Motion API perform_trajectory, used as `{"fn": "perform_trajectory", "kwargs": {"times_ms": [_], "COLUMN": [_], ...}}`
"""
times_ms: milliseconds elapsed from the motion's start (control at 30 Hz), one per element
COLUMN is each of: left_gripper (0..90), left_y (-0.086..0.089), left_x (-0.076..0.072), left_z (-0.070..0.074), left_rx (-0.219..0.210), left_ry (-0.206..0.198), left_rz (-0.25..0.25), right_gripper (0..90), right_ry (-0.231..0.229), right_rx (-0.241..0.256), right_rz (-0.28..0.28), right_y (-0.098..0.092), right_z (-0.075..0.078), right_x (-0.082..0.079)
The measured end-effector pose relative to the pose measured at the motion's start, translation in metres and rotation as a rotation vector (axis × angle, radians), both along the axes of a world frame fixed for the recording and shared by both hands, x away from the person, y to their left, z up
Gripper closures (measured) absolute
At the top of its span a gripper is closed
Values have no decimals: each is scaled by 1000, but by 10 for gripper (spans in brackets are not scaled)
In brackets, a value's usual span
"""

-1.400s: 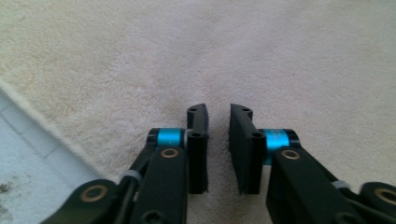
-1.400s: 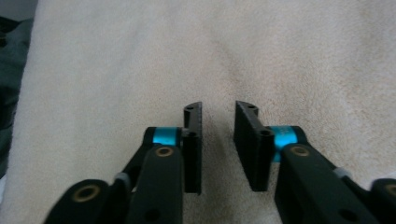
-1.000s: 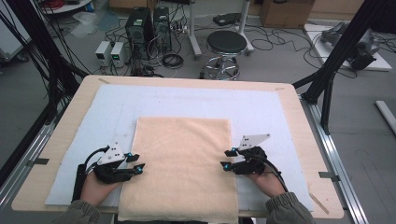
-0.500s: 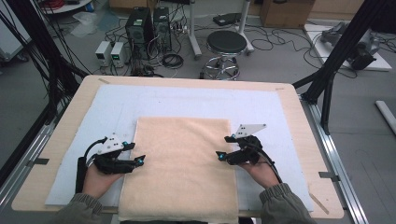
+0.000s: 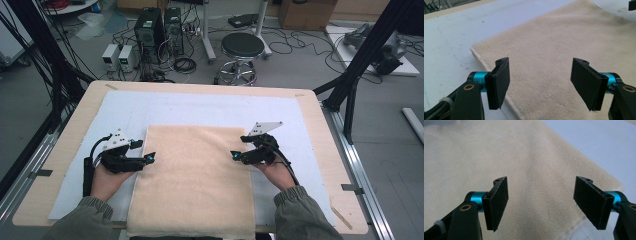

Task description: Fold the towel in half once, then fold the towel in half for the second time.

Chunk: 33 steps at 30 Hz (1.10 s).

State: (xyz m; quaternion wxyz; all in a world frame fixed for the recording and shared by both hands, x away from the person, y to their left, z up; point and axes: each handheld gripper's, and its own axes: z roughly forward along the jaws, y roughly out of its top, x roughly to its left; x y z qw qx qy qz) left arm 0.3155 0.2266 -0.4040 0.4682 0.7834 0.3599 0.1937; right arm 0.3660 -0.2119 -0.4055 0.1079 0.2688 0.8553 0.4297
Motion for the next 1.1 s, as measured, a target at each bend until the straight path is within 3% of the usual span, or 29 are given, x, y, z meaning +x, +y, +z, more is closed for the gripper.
{"fn": "perform_trajectory", "kwargs": {"times_ms": [267, 567, 800, 1100], "left_gripper": [327, 332, 333, 342], "left_y": [3, 2, 1, 0], "left_x": [4, 8, 14, 31], "left_z": [2, 10, 6, 18], "left_rx": [-10, -7, 1, 5], "left_ry": [0, -4, 4, 5], "left_rz": [16, 4, 12, 11], "right_gripper": [276, 276, 276, 277], "right_ry": [-3, -8, -4, -16], "right_rx": [19, 1, 5, 0], "right_rz": [-9, 5, 2, -20], "right_y": [-3, 1, -2, -4], "right_z": [1, 7, 6, 16], "right_x": [1, 2, 6, 20]}}
